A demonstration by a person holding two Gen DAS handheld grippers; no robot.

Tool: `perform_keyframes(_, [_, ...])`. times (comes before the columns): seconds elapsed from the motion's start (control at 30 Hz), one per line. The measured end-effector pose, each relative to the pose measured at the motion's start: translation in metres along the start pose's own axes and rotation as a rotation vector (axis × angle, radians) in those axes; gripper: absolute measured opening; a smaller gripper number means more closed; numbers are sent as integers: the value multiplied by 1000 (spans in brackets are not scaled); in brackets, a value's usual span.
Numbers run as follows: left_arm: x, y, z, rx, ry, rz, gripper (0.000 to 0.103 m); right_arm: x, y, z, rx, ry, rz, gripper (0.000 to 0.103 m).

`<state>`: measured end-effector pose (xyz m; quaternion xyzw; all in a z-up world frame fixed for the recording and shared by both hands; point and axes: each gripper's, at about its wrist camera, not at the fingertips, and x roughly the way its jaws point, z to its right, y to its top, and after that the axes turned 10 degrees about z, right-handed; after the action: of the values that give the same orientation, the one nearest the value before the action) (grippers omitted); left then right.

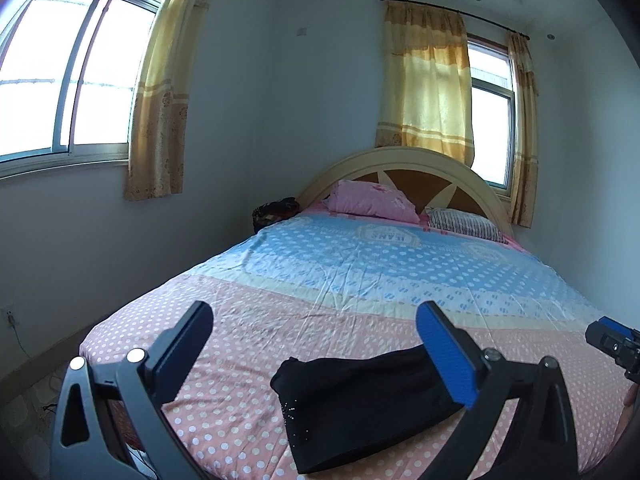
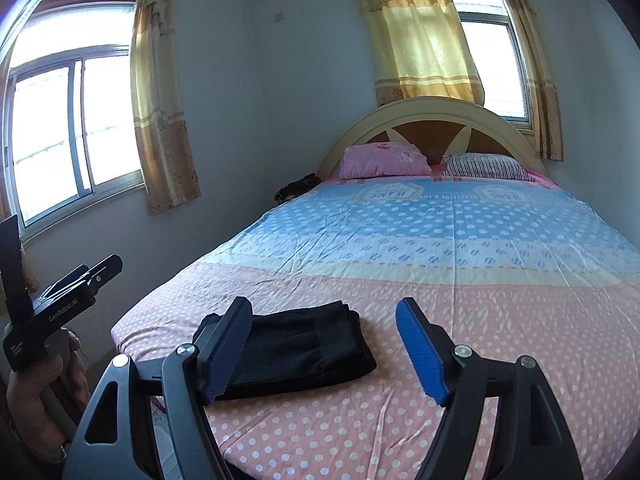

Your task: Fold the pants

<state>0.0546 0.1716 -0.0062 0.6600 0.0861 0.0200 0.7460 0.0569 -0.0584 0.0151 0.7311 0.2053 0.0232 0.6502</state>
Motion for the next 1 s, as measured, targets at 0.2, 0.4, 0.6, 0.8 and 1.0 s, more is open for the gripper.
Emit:
perform_keyframes(0.2, [-2,-1,4,13,0,2,103,-2,-1,-1,-2,-4,7,75])
perform_keyframes(0.4, [-2,-2,5,15,7,-1,103,-2,-1,-1,-6,-6,5,75])
perform_keyframes(0.6, [0,-2,5,17,6,-4,103,-2,-2,-1,-6,-7,2,75])
perform_keyframes(0.8, [0,-3,5,20,7,-7,103,-3,-4,1,-6,-7,-2,75])
perform_keyframes(1.0, [-1,-5,9,28,7,-14,103,-4,-6,3,-10,-7,-8,75])
